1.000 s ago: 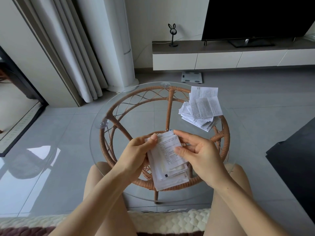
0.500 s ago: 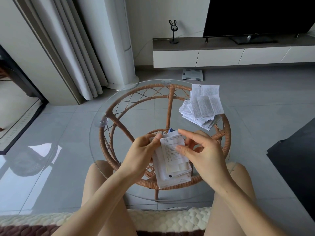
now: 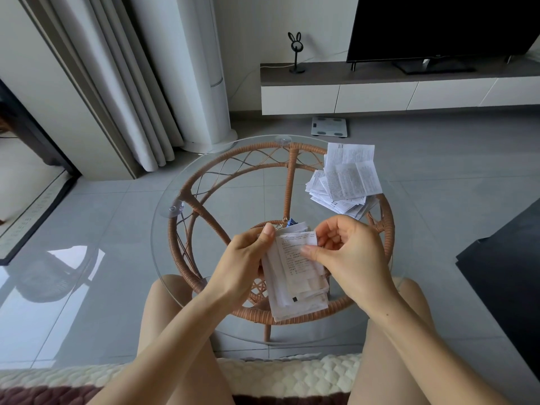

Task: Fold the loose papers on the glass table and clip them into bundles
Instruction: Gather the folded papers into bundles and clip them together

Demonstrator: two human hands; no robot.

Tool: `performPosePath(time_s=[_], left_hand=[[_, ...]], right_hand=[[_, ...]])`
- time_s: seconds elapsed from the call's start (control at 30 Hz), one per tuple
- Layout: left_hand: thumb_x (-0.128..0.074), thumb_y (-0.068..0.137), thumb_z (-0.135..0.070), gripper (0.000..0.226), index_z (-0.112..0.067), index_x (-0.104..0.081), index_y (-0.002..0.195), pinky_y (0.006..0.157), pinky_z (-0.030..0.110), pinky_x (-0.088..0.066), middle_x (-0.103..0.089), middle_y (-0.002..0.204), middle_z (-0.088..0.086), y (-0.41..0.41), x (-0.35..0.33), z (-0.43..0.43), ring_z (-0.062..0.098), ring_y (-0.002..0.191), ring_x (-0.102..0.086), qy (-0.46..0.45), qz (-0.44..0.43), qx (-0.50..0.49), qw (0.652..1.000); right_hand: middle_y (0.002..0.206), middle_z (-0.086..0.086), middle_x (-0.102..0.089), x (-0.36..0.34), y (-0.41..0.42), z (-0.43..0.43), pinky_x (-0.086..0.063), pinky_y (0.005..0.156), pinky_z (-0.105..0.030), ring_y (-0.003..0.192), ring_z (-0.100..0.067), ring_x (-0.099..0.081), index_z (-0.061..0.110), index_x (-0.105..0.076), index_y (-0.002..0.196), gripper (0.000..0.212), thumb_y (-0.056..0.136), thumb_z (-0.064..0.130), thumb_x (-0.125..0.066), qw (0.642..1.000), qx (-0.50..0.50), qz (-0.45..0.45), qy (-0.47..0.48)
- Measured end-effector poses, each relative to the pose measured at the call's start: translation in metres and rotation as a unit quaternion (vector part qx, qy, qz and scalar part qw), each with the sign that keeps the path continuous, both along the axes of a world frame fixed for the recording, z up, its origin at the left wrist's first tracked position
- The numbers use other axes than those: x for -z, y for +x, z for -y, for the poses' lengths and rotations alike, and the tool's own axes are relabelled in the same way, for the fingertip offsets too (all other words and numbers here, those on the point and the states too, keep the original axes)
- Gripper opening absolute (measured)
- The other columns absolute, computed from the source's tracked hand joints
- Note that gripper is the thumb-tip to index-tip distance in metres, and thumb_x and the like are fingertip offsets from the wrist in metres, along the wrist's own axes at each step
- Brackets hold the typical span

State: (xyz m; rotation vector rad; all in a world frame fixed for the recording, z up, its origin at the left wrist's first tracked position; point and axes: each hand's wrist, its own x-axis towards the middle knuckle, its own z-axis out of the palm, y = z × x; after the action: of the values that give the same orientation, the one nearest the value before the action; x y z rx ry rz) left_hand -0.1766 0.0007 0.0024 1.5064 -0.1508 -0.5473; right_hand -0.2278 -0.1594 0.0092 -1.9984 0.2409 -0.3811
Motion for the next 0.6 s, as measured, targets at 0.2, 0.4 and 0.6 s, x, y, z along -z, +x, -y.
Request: performPosePath(time_s=[0.2, 0.4, 0.6], left_hand=[[-0.046, 0.084, -0.039, 0.037, -0.012, -0.068, 0.097, 0.074, 0.035, -0.057, -0.070, 0.081, 0.002, 0.002, 0.002, 0.000, 0.016, 0.080, -0.067, -0.032, -0.010, 0.009, 0.999], [-0.045, 0.083, -0.045, 0.046, -0.010, -0.066, 0.105, 0.073, 0.034, -0.058, -0.072, 0.088, 0.003, 0.000, 0.001, 0.000, 0.017, 0.084, -0.068, -0.033, 0.008, 0.037, 0.999], [-0.051, 0.084, -0.033, 0.042, -0.006, -0.059, 0.115, 0.075, 0.026, -0.055, -0.072, 0.100, 0.004, -0.002, 0.002, -0.003, 0.020, 0.097, -0.068, -0.014, 0.062, 0.113, 0.992]], right_hand=[[0.071, 0.007, -0.065, -0.005, 0.003, 0.004, -0.047, 0.060, -0.012, 0.064, 0.000, -0.057, 0.027, -0.061, 0.076, 0.028, 0.067, 0.014, -0.084, 1.000, -0.017, -0.008, -0.006], [0.072, 0.010, -0.065, -0.002, 0.003, 0.004, -0.048, 0.061, -0.014, 0.062, 0.000, -0.057, 0.026, -0.062, 0.079, 0.029, 0.067, 0.013, -0.084, 1.000, -0.015, -0.025, -0.001], [0.077, 0.007, -0.067, 0.000, 0.002, 0.011, -0.052, 0.066, -0.019, 0.069, -0.004, -0.061, 0.031, -0.062, 0.085, 0.034, 0.068, 0.011, -0.083, 0.999, 0.002, -0.030, 0.016]])
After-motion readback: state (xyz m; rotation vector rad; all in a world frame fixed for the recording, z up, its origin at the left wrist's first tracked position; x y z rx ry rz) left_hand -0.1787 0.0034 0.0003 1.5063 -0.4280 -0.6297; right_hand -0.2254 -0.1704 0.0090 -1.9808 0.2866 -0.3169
